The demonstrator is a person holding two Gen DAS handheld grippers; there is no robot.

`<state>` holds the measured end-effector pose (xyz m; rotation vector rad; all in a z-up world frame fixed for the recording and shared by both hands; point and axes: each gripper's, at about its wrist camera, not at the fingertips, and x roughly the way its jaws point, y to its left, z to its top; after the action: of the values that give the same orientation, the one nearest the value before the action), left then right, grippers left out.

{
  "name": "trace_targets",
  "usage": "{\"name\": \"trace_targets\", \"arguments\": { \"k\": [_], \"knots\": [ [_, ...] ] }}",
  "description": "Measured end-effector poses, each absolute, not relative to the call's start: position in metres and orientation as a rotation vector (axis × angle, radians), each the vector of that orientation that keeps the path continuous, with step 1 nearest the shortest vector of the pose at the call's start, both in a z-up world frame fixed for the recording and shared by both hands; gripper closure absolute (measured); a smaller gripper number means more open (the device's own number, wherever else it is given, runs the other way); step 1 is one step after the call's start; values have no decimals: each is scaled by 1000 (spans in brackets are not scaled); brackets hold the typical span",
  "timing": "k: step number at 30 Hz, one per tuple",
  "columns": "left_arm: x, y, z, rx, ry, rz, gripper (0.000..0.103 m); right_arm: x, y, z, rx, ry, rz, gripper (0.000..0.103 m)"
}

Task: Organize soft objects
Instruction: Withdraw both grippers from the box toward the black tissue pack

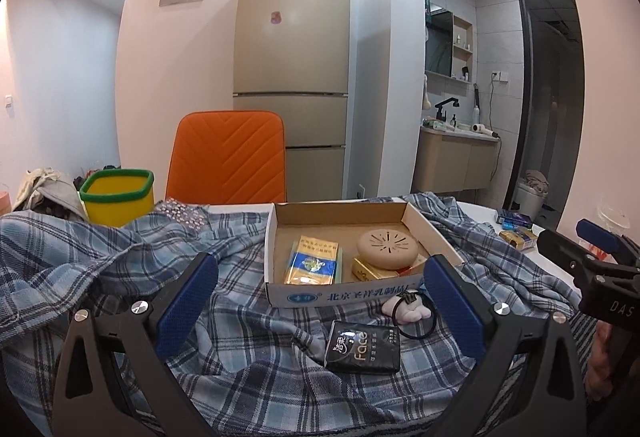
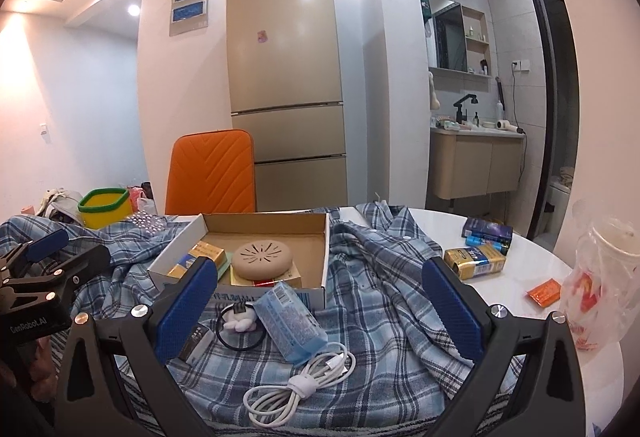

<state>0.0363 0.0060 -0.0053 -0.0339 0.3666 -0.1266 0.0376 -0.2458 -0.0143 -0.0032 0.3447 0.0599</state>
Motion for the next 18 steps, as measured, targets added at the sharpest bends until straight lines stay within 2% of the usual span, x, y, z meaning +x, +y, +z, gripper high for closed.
{"name": "trace_targets", "arguments": {
  "k": [11,18],
  "knots": [
    [46,-2,-11,2,445,-183,1,42,-244,-18,-16,383,62,0],
    [72,-14,-23,51,615,-280,1,67,-252,-20,166,645,126,11]
  ]
}}
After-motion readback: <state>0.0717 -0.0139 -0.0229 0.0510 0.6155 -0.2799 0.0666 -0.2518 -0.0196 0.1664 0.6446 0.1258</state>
